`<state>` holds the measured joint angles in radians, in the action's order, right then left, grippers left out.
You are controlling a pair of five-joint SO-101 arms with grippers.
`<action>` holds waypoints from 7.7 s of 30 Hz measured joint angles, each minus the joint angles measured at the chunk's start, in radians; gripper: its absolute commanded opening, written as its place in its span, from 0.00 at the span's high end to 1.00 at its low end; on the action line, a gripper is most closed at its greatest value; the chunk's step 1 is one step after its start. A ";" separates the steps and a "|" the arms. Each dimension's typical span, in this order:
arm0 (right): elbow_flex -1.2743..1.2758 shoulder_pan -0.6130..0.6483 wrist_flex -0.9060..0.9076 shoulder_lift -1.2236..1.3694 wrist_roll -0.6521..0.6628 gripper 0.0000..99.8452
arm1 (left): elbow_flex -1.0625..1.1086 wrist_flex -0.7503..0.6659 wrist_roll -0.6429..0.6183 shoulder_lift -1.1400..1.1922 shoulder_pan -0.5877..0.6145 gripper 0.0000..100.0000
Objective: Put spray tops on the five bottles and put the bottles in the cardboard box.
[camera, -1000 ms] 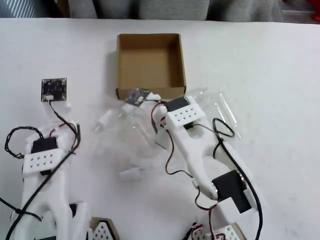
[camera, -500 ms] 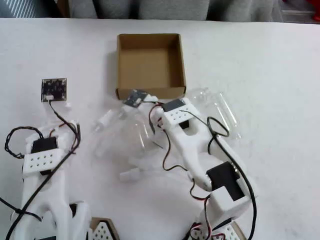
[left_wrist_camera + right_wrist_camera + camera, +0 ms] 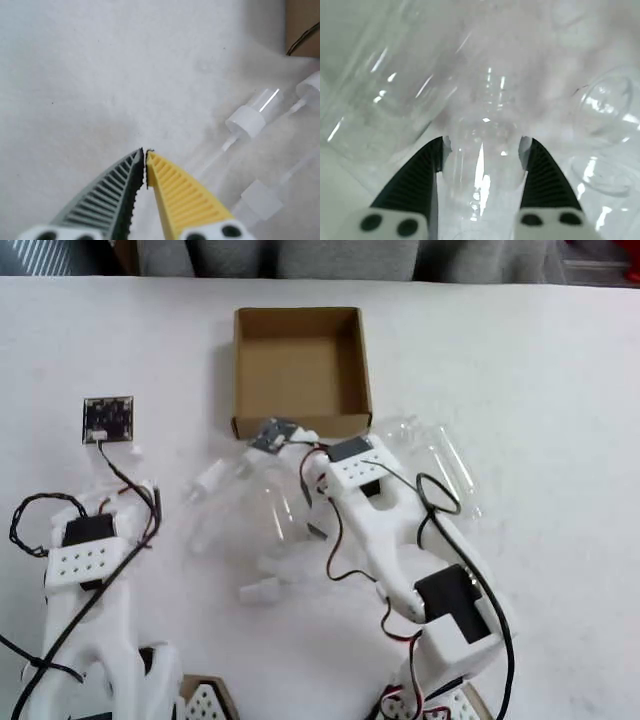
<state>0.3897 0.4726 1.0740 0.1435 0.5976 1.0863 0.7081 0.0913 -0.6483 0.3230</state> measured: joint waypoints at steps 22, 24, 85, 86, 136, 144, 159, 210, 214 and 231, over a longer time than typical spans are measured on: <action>0.307 -0.431 0.221 -0.565 -0.029 0.98 | 0.000 0.000 0.000 0.000 0.000 0.98; 0.328 -0.509 0.218 -0.589 -0.029 0.98 | 0.000 0.000 0.000 0.000 0.000 0.98; -0.743 -0.439 0.290 0.124 -0.341 0.85 | 0.008 -0.003 0.000 0.009 0.000 0.98; -0.779 -0.416 0.287 0.157 -0.353 0.84 | 0.008 -0.003 0.000 0.009 0.000 0.98; -1.562 -0.327 0.509 0.930 -0.218 0.98 | 0.008 -0.028 0.000 0.009 0.000 0.98; -1.562 -0.390 0.514 0.930 -0.470 0.98 | 0.008 -0.028 0.000 0.009 0.000 0.98; -1.562 -0.468 0.552 0.930 -0.723 0.98 | 0.008 -0.028 0.000 0.009 0.000 0.98; -1.666 -0.420 0.608 0.896 -0.377 0.88 | 0.008 -0.028 0.000 0.009 0.000 0.98; -1.674 -0.404 0.594 0.896 -0.374 0.92 | 0.008 -0.028 0.000 0.009 0.000 0.98; -1.676 -0.354 0.548 0.924 -0.133 0.98 | 0.008 -0.028 0.000 0.009 0.000 0.98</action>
<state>-1.2858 0.1181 1.6218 1.0671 0.4641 1.0940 0.6805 0.0913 -0.6391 0.3230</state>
